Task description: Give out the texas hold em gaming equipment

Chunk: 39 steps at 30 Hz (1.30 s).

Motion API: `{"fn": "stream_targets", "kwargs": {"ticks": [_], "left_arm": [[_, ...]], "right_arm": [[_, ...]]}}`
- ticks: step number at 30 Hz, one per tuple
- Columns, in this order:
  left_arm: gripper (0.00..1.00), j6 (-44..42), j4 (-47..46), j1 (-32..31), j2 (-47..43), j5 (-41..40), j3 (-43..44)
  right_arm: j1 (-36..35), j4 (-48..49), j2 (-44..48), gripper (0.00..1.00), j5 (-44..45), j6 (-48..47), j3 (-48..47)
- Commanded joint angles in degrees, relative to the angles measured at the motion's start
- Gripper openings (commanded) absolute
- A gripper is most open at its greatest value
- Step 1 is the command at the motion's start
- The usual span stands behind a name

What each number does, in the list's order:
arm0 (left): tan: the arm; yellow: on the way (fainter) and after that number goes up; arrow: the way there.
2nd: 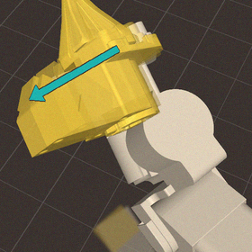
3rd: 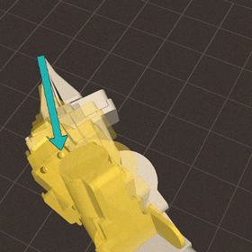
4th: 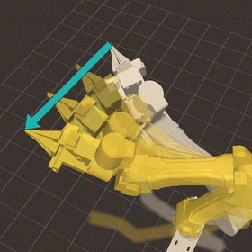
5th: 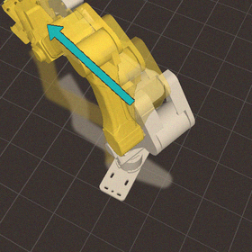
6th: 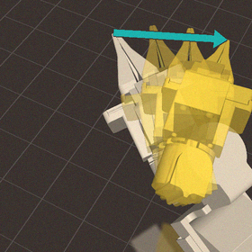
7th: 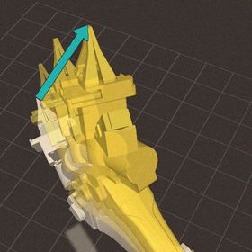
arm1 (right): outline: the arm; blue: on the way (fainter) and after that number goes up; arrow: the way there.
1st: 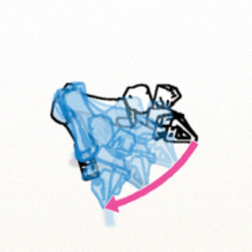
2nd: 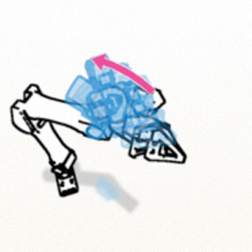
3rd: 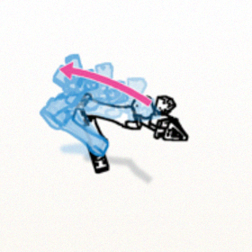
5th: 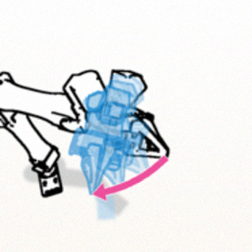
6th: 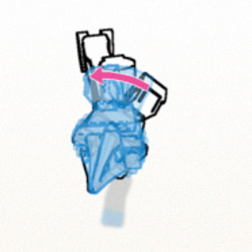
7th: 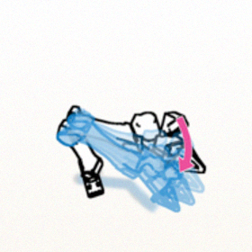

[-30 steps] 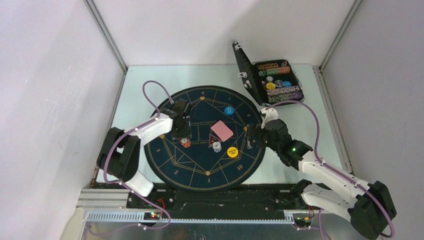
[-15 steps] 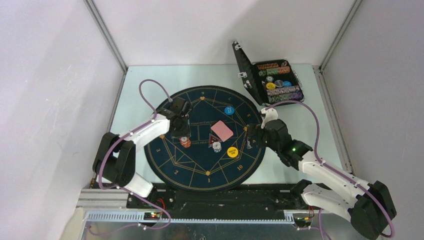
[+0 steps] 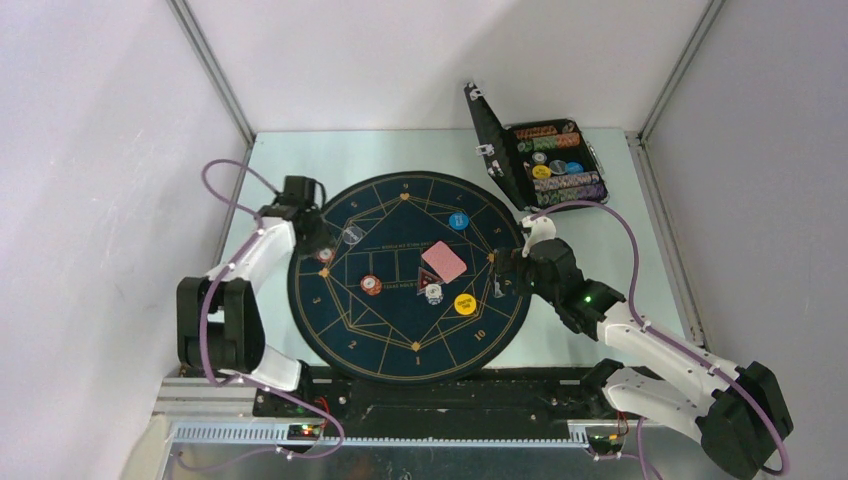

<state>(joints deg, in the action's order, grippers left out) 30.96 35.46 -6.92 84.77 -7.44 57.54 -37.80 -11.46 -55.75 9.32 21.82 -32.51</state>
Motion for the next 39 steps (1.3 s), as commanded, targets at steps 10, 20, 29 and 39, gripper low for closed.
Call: {"fn": "stream_targets", "kwargs": {"ticks": [10,20,29,39], "left_arm": [[0.30,-3.15,-2.41,11.43,12.70,2.94,11.22],[0.34,-4.27,-4.66,11.47,16.21,3.71,10.15],[0.48,-4.84,-5.45,11.47,18.42,4.76,10.22],[0.72,-4.72,-5.50,11.39,16.86,5.49,9.09]], "right_arm": [[-0.10,2.06,-1.69,0.99,2.83,-1.02,-0.12],[0.00,2.55,-2.88,1.00,2.87,-1.34,-0.14],[0.06,2.35,-2.93,0.99,3.11,-1.26,-0.18],[0.02,2.29,-2.49,1.00,3.05,-1.36,-0.18]]}}
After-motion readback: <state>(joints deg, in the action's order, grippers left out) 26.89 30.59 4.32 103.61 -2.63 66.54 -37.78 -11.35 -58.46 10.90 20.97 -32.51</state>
